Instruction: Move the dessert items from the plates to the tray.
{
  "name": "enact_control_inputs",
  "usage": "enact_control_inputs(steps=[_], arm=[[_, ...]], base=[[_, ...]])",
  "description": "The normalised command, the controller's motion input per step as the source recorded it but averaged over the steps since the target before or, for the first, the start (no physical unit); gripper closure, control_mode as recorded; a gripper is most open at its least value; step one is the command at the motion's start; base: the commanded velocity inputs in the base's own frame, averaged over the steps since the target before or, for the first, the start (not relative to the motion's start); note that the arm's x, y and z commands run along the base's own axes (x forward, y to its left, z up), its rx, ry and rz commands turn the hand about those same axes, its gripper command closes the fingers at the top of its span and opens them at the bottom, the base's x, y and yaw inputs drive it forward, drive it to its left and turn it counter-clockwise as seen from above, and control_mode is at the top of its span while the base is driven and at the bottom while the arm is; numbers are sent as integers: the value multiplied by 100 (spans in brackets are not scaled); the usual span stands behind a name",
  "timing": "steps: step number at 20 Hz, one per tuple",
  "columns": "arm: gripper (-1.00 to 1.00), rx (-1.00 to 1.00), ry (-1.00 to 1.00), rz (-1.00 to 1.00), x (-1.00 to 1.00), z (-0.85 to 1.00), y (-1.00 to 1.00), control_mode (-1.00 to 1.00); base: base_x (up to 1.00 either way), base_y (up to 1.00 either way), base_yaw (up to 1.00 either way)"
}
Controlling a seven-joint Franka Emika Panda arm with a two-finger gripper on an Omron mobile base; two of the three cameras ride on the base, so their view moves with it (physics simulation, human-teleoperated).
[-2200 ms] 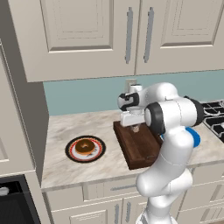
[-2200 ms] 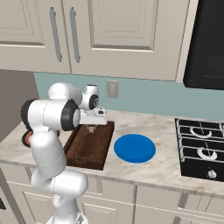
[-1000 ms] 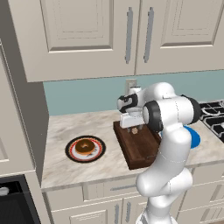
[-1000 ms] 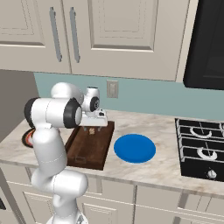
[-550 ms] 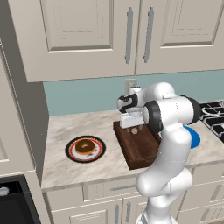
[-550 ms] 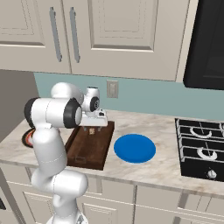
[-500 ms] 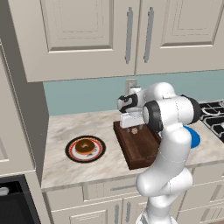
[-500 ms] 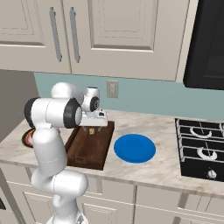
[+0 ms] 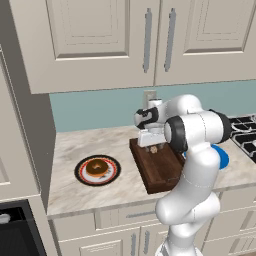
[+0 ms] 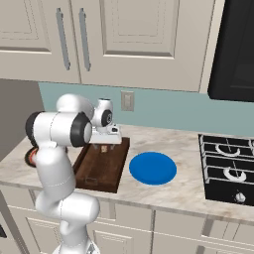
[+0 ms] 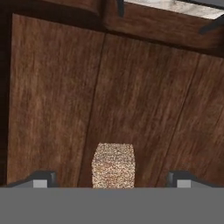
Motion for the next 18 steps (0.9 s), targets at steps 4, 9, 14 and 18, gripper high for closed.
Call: enact_control_inputs(steps=[4, 9, 14, 18], arm=[[-100, 0, 0, 0, -49, 4, 0, -100], [-100, 0, -3, 0, -54, 19, -1, -100], [-100, 0, -8, -3, -54, 26, -1, -100], [-100, 0, 0, -2, -38, 44, 0, -100]], base=[[0, 0, 0], [0, 0, 0], [0, 0, 0], [0, 0, 0]])
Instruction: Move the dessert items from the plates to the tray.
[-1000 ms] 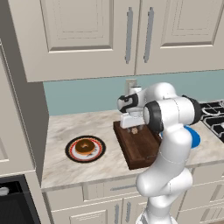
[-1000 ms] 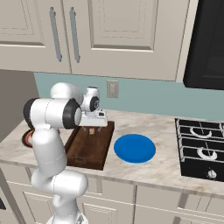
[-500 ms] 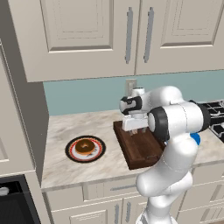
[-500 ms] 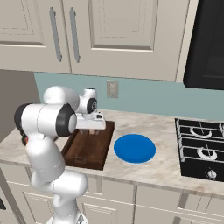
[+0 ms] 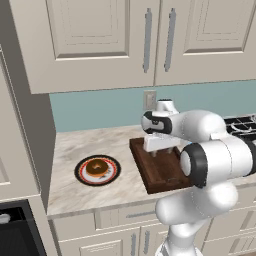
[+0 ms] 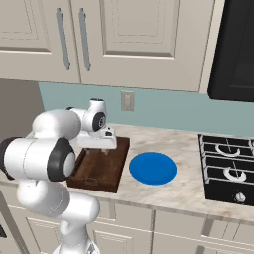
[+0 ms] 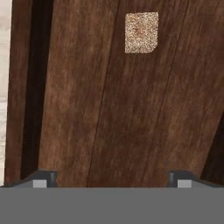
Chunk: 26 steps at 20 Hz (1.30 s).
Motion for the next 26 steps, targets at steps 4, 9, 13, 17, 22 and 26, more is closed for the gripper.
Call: enact_control_inputs(steps=[4, 9, 13, 17, 22, 26], arm=[[-100, 0, 0, -4, -38, 45, 0, -100], [-100, 0, -6, -5, -41, 41, 0, -100], [-100, 0, -4, -3, -42, 35, 1, -100], [-100, 0, 0, -2, -42, 10, 4, -100], [-100, 0, 0, -1, -47, 6, 8, -100], [-100, 0, 0, 0, -30, 13, 26, -100]], base=[[0, 0, 0], [0, 0, 0], [0, 0, 0], [0, 0, 0], [0, 0, 0], [0, 0, 0]])
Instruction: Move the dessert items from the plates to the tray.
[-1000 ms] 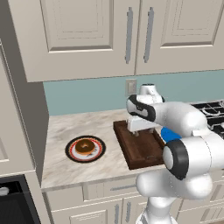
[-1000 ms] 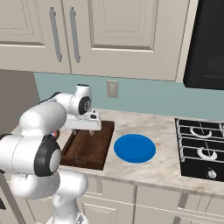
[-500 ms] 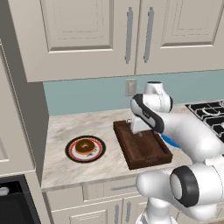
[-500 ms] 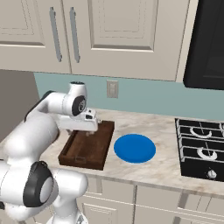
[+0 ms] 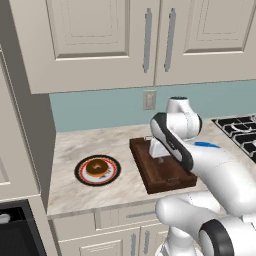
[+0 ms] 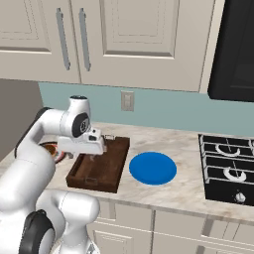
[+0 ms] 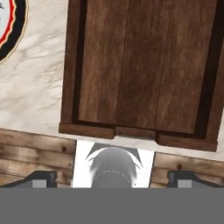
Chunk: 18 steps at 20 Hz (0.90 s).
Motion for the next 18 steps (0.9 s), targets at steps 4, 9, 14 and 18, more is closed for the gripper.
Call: enact_control_inputs(steps=[4, 9, 14, 18], arm=[[-100, 0, 0, 0, -8, 10, 38, -100], [-100, 0, -2, 0, 0, 12, 42, -100], [-100, 0, -1, 0, 0, 13, 46, -100], [-100, 0, 0, 0, 0, 12, 48, -100]], base=[[0, 0, 0], [0, 0, 0], [0, 0, 0], [0, 0, 0]])
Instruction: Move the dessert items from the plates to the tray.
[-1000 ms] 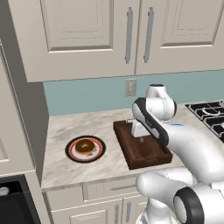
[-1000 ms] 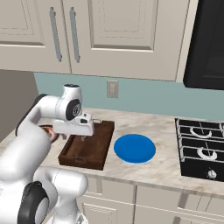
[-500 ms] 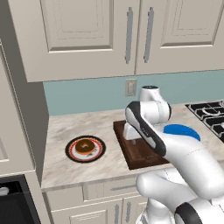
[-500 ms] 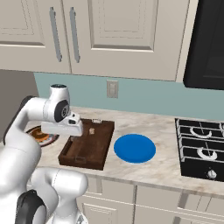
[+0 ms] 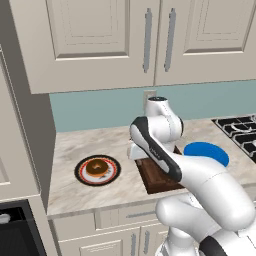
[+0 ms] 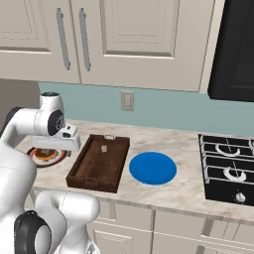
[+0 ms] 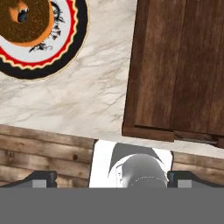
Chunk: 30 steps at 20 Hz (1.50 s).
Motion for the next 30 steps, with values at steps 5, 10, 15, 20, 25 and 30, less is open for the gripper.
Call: enact_control_inputs(steps=[5, 10, 15, 20, 25, 30], arm=[[-100, 0, 0, 0, 0, 1, 43, -100], [-100, 0, 0, 0, 7, 0, 35, -100], [-100, 0, 0, 0, 15, 0, 37, -100], [-100, 0, 0, 0, 9, 0, 31, -100], [-100, 0, 0, 0, 8, 0, 22, -100], [-100, 0, 0, 0, 7, -1, 12, -100]], base=[[0, 0, 0], [0, 0, 0], [0, 0, 0], [0, 0, 0], [0, 0, 0], [0, 0, 0]])
